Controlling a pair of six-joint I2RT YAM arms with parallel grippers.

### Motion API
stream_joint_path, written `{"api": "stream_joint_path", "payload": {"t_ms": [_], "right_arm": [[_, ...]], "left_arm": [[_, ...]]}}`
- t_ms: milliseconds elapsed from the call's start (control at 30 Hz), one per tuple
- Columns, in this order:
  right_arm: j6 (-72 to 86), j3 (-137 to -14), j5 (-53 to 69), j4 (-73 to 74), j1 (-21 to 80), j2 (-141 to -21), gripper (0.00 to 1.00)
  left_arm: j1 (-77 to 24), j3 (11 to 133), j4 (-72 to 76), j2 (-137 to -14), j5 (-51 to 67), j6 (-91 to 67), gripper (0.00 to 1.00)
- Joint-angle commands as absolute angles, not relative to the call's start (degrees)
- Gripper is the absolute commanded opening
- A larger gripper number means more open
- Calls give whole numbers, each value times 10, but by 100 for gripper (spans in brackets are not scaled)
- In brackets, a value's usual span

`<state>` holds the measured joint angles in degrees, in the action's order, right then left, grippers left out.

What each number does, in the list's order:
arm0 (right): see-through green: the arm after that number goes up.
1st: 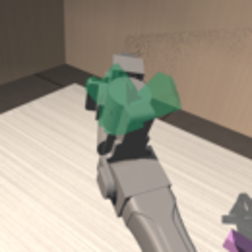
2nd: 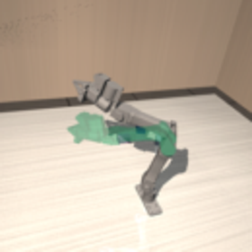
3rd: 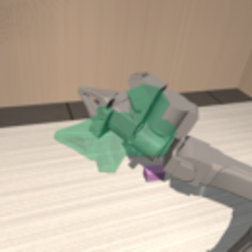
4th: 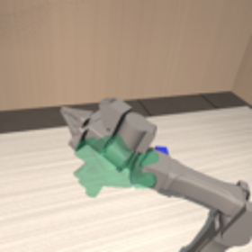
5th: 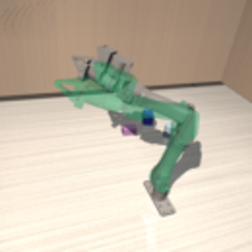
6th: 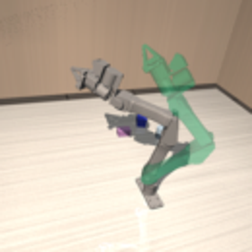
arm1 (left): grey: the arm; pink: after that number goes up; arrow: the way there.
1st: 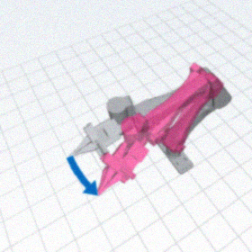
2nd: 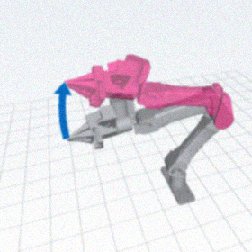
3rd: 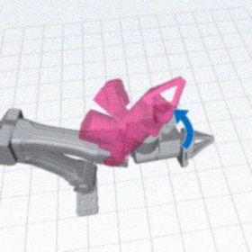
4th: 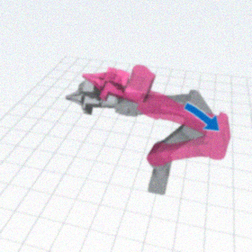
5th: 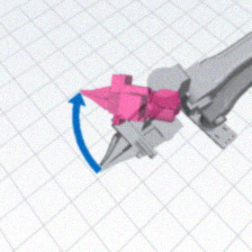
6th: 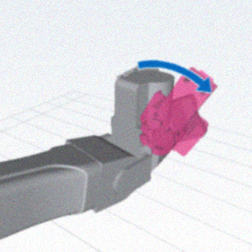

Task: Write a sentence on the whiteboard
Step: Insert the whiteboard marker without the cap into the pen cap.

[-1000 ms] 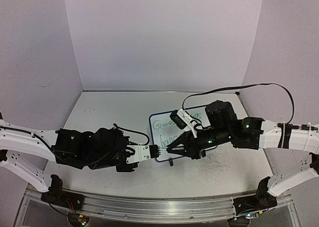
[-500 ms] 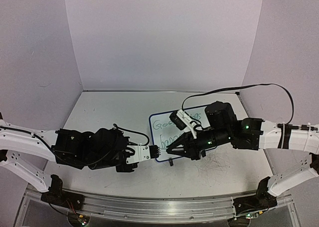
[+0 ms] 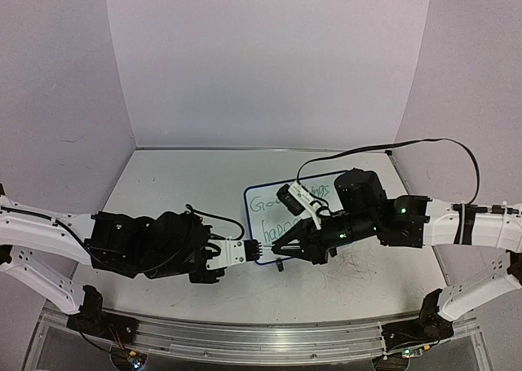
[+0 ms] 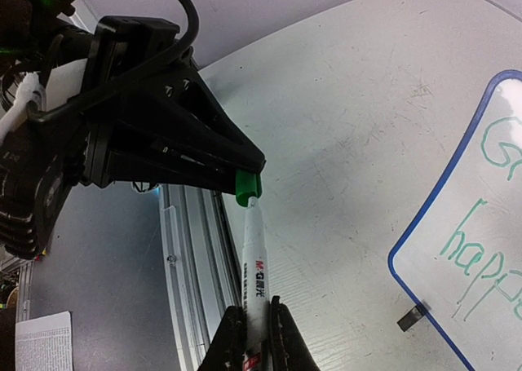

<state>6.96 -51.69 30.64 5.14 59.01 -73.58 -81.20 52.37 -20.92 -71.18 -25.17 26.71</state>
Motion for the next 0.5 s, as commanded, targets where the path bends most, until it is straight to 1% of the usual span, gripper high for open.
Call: {"api": "stream_joint_path", "payload": {"t_ms": [0, 467], "right_arm": [[76, -510, 324, 34, 603, -730, 0], [89, -494, 310, 19, 612, -714, 0]], "left_arm": [[-814, 527, -168, -694, -256, 255, 0], [-814, 533, -167, -705, -254, 250, 0]]}}
